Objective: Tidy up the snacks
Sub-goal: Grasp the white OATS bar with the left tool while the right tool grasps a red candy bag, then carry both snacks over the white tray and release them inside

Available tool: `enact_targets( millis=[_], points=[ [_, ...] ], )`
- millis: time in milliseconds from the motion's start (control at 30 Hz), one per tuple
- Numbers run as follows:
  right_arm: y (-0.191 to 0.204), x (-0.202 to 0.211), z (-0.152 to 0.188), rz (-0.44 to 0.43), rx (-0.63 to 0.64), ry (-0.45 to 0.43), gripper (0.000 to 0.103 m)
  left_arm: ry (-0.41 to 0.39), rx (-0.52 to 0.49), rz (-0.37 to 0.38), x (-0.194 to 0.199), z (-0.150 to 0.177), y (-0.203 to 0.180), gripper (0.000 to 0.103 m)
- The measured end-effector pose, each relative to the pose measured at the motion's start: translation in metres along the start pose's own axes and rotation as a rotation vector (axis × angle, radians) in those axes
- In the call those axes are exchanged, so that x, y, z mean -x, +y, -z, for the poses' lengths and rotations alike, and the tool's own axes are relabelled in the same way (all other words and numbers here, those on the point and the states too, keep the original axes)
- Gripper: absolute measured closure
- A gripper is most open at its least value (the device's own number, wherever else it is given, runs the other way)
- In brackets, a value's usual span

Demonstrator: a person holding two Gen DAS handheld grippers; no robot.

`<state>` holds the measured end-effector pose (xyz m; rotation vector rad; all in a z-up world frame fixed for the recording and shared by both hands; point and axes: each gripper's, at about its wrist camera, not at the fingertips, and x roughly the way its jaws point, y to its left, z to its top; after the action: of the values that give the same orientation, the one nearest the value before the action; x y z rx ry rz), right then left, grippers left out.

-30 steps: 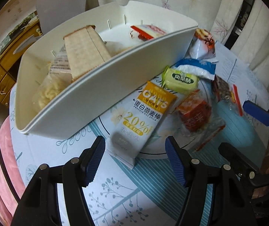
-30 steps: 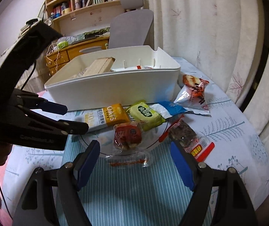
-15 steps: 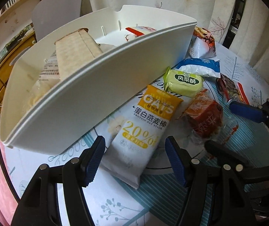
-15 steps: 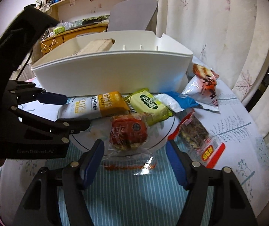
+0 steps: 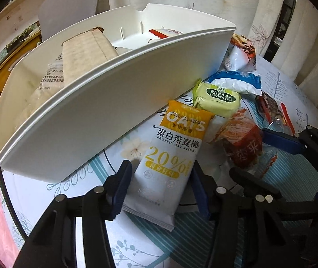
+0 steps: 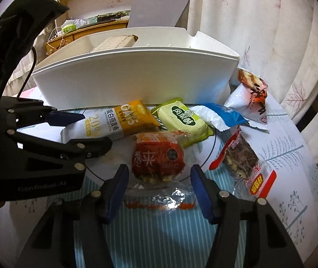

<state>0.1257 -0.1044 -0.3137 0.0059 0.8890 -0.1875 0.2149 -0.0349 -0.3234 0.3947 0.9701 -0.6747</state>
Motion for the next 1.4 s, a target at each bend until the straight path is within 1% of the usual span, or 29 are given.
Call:
enact_targets(
  millis=[133,300,600,800,1033,1100,1233,1400],
  points=[
    [-0.005,-0.002,-0.003,-0.014,-0.006,0.007,0.047,0.006,0.008,-0.002,0.003,-0.001,-0.006,0.058],
    [-0.006,-0.002,-0.006,-0.042,0.002,0.035,0.050,0.020,0.058,0.000,0.011,0.002,-0.011,0.061],
    [-0.013,0.004,-0.010,-0.160,0.020,0.106,0.051,0.048,0.160,-0.053,0.042,0.015,-0.008,0.062],
    [-0.019,0.020,-0.019,-0.232,0.075,0.120,0.051,0.069,0.205,-0.081,0.070,0.021,-0.016,0.062],
    [-0.021,0.050,-0.043,-0.341,0.171,0.105,0.051,0.088,0.281,-0.136,0.114,0.019,-0.015,0.062],
    [-0.022,0.059,-0.055,-0.373,0.205,0.094,0.051,0.083,0.321,-0.153,0.130,0.014,-0.012,0.062],
    [-0.025,0.070,-0.080,-0.422,0.247,0.056,0.051,0.072,0.415,-0.173,0.148,0.002,-0.010,0.062],
    [-0.032,0.075,-0.119,-0.456,0.270,-0.005,0.051,0.043,0.512,-0.206,0.168,-0.019,-0.004,0.062]
  ],
)
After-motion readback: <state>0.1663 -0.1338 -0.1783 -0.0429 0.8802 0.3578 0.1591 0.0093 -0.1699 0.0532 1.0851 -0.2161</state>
